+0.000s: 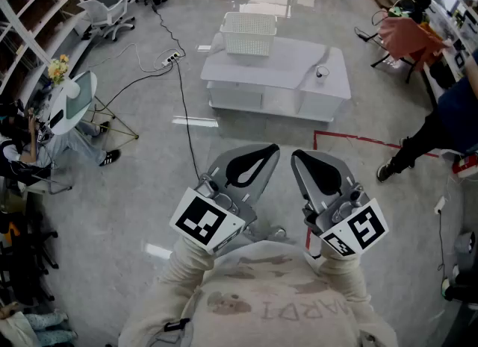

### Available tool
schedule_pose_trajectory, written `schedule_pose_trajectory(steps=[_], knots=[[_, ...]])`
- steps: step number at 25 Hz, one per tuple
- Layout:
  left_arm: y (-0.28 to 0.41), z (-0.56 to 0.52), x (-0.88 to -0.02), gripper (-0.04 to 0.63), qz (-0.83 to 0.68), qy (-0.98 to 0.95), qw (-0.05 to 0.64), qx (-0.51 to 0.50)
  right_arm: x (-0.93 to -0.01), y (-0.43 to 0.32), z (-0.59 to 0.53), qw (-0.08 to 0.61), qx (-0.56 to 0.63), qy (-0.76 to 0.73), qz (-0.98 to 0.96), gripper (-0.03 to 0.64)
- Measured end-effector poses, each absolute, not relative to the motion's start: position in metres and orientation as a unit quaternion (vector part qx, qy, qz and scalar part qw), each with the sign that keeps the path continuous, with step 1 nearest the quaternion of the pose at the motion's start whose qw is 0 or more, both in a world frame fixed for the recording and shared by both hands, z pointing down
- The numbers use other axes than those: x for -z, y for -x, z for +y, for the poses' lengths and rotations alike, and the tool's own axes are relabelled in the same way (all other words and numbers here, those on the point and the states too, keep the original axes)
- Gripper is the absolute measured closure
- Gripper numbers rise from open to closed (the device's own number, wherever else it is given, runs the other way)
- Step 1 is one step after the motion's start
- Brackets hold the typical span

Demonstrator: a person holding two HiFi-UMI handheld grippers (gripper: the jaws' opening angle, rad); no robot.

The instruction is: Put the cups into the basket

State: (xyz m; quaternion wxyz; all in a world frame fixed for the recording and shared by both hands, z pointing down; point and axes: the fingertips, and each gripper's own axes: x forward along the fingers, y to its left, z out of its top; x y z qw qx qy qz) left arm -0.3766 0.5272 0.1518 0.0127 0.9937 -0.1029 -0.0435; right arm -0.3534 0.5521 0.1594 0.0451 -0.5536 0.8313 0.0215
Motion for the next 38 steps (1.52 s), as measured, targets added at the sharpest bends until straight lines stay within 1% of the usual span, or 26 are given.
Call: schedule_pose_trajectory(steps=[7,11,14,20,25,28,38], knots=[[0.385,0.522,-0.158,0.594,-0.095,-0.995,0.006,0.032,-0.164,0.364,0.546,0.044,-0.017,0.559,0.828,0.592],[0.389,0.517,-0.151,0.594,-0.085,-0.995,-0.010,0.054,-0.166,0.370,0.541,0.040,-0.018,0.564,0.824,0.592],[0.391,0.511,-0.157,0.595,-0.082,-0.996,-0.003,0.044,-0.169,0.369,0.537,0.040,-0.015,0.576,0.816,0.592],[0.361,0.497,-0.164,0.594,-0.069,-0.997,0.005,0.044,-0.185,0.341,0.526,0.042,0.010,0.579,0.814,0.591],[0.306,0.479,-0.171,0.594,-0.064,-0.997,0.010,0.041,-0.195,0.281,0.513,0.044,0.014,0.593,0.804,0.591],[0.258,0.465,-0.174,0.594,-0.064,-0.997,0.005,0.043,-0.197,0.227,0.501,0.050,0.012,0.599,0.799,0.591],[0.092,0.412,-0.166,0.594,-0.077,-0.996,0.013,0.048,-0.188,0.049,0.455,0.041,0.005,0.599,0.800,0.591]])
